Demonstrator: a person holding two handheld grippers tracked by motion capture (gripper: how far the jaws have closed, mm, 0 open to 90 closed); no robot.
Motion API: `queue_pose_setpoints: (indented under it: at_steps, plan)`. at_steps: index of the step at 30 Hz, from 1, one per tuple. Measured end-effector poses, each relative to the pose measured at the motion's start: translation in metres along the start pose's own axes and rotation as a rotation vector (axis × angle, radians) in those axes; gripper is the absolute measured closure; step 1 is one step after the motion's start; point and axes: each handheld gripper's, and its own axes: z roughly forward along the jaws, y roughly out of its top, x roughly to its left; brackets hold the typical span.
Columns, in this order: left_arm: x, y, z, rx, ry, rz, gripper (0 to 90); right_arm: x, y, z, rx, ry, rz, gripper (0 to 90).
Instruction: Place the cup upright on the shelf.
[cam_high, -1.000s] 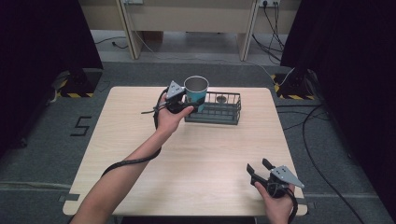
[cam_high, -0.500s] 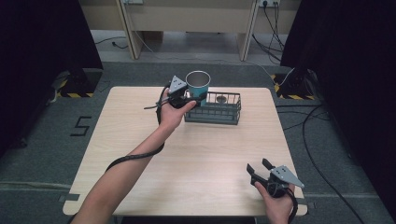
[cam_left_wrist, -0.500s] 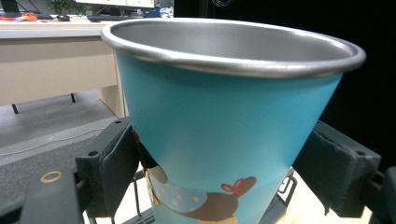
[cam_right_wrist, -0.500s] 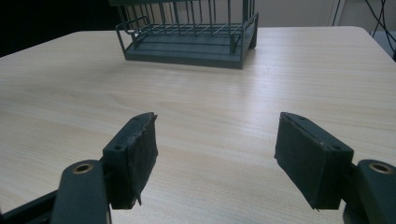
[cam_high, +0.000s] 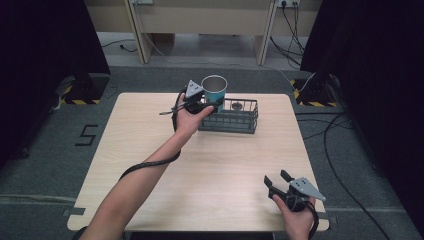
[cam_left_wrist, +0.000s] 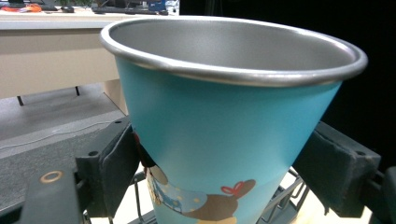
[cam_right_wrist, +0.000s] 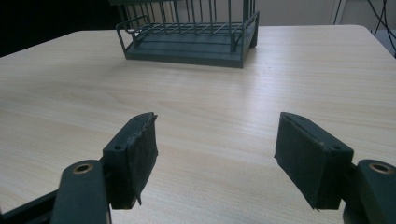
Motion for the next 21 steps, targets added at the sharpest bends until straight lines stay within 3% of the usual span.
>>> queue_pose_setpoints:
  at_steps: [11,21]
  plan:
    - [0.003,-0.013,0.012,0.030,0.030,-0.008,17.3,0.000,0.000,0.000,0.000,0.001,0.000,30.3]
    - [0.004,-0.011,0.019,0.030,0.038,-0.024,17.4,0.000,0.000,0.000,0.001,0.004,-0.002,30.3]
